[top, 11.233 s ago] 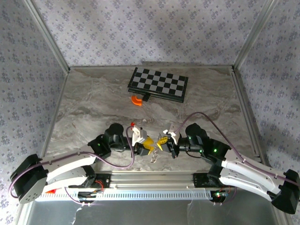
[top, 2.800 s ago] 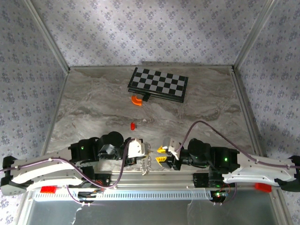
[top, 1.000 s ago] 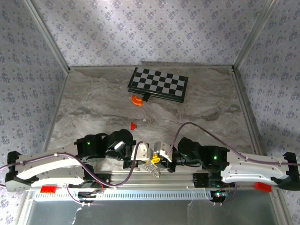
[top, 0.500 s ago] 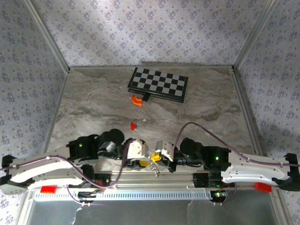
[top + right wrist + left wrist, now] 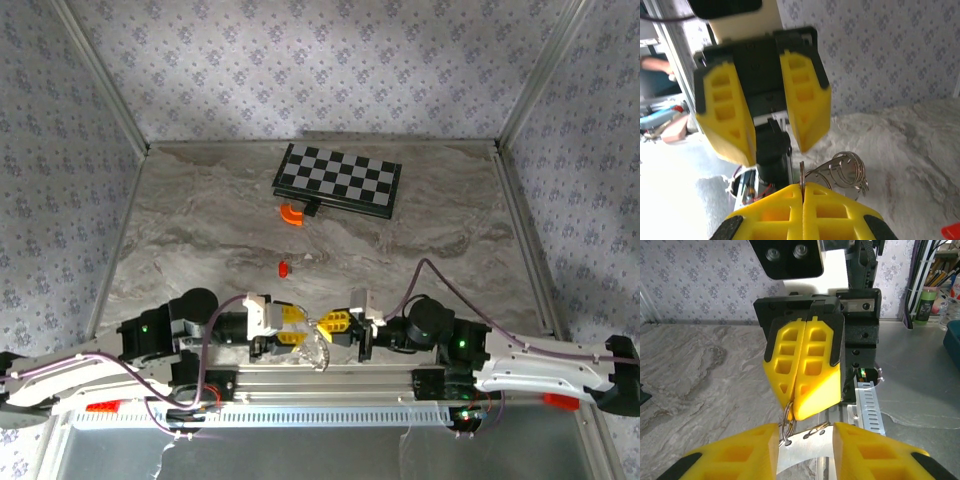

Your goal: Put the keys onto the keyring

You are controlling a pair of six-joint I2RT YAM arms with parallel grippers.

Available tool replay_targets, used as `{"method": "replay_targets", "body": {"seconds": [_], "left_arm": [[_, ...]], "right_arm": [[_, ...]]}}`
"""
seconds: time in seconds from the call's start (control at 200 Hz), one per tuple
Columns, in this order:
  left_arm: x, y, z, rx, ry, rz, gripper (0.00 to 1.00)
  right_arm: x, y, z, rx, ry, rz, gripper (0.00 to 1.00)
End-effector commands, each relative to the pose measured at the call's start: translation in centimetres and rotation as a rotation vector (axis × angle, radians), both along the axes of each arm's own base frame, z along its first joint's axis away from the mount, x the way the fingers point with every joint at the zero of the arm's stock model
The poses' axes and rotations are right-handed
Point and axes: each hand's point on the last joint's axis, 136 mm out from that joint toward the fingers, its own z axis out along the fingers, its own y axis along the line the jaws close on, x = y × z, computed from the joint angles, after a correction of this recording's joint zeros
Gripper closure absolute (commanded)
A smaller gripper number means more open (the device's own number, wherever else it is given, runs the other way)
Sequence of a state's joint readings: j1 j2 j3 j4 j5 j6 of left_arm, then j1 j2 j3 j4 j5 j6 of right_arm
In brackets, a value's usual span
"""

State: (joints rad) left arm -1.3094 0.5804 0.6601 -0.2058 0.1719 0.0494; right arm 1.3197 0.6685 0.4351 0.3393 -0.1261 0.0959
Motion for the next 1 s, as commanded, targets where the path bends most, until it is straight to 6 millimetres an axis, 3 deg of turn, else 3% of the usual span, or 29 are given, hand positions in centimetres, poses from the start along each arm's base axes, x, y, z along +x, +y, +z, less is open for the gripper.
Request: {"method": "replay_targets", "body": {"seconds": [0.0,0.355,0.45,0.535,0.85,0.995], "left_arm": [[0.1,-0.5,1.6,-0.083,0.0,0.001,0.7],[0.8,-0.8,1.6,-0.125,-0.015,0.037,0.74],[0.8,-1.0,1.6,-0.121,-0.017,0.033,0.82],[0.8,-1.1,1.6,-0.122,-0.017,0.031,1.0],[0.9,-0.6,2.2,-0.056,-0.056,0.038,1.0],[1.5,-0.2,1.6,0.067,-0.069,0.067,1.0]], "right_arm": [[-0.2,-0.6,4.5,0.192,-0.012,0.01,1.0],[-0.4,-0.5,4.1,0.19,-0.022,0.02,1.0],[-0.4,-0.5,4.0,0.19,-0.021,0.02,1.0],[-0.3,-0.5,3.7,0.183,-0.019,0.017,1.0],[0.4,-1.5,2.4,0.036,-0.022,-0.047,1.0],[0.6,-2.5,1.1,-0.11,-0.02,-0.098,0.69]]}}
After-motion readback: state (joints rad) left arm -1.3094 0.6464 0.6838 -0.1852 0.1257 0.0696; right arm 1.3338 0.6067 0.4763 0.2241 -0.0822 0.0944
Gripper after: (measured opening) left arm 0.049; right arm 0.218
